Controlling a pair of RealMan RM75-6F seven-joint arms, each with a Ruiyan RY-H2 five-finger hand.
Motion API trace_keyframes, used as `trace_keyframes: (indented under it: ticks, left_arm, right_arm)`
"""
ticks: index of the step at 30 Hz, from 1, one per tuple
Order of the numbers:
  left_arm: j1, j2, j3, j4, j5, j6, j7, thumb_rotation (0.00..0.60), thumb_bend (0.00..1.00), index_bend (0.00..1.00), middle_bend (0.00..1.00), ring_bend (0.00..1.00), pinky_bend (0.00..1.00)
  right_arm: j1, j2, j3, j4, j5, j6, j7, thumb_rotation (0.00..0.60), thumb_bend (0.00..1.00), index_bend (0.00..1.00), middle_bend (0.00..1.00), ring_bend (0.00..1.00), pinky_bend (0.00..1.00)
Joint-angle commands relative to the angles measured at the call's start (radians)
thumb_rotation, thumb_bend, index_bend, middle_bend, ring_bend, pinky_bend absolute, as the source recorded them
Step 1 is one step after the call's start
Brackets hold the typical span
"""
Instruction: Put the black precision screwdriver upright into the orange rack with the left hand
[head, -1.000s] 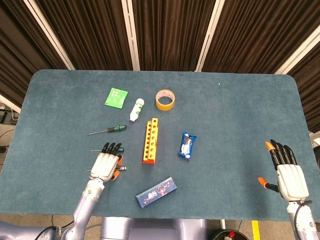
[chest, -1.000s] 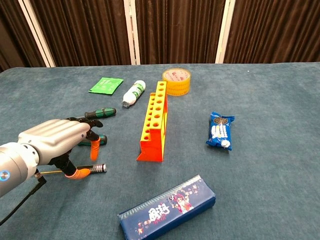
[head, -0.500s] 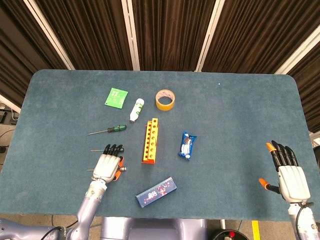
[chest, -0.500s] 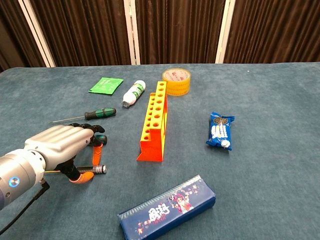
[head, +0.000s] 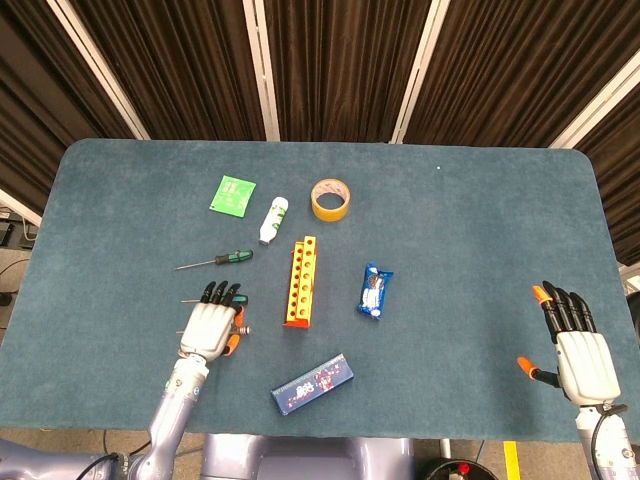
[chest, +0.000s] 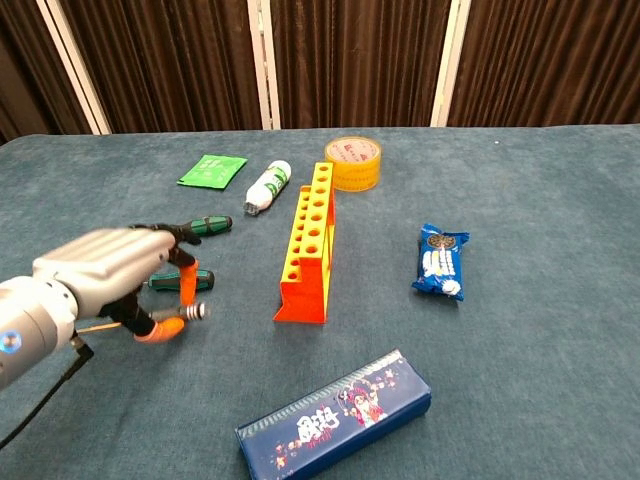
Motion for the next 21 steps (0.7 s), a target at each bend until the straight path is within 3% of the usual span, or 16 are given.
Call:
trace_keyframes:
  ticks: [1, 9, 11, 21]
  left_arm:
    - [0.001, 0.028, -0.037, -0.035, 0.024, 0.017, -0.043, 0.6, 0.5, 0.62, 0.06, 0.0, 0.0]
    - [0.0, 0.109, -0.111, -0.124, 0.053, 0.029, -0.127, 0.6, 0.5, 0.63, 0.07, 0.0, 0.0]
    - [-0.003, 0.137, -0.186, -0.178, 0.085, 0.043, -0.224, 0.6, 0.5, 0.63, 0.08, 0.0, 0.0]
    - [-0.024, 0.183, -0.359, -0.343, 0.055, -0.031, -0.575, 0.6, 0.5, 0.64, 0.11, 0.0, 0.02]
  right_arm:
    - [0.0, -0.001, 0.001, 0.001, 0.001, 0.001, 0.001, 0.6, 0.08, 0.0, 0.0, 0.0, 0.0]
    - [0.001, 0.0, -0.001, 0.003, -0.008, 0.003, -0.004, 0.6, 0.08, 0.0, 0.0, 0.0, 0.0]
    - [0.0, -0.002, -0.001, 0.004, -0.007, 0.003, -0.004, 0.6, 0.08, 0.0, 0.0, 0.0, 0.0]
    - [0.004, -0.001, -0.002, 0.005, -0.003, -0.007, 0.004, 0.6, 0.08, 0.0, 0.0, 0.0, 0.0]
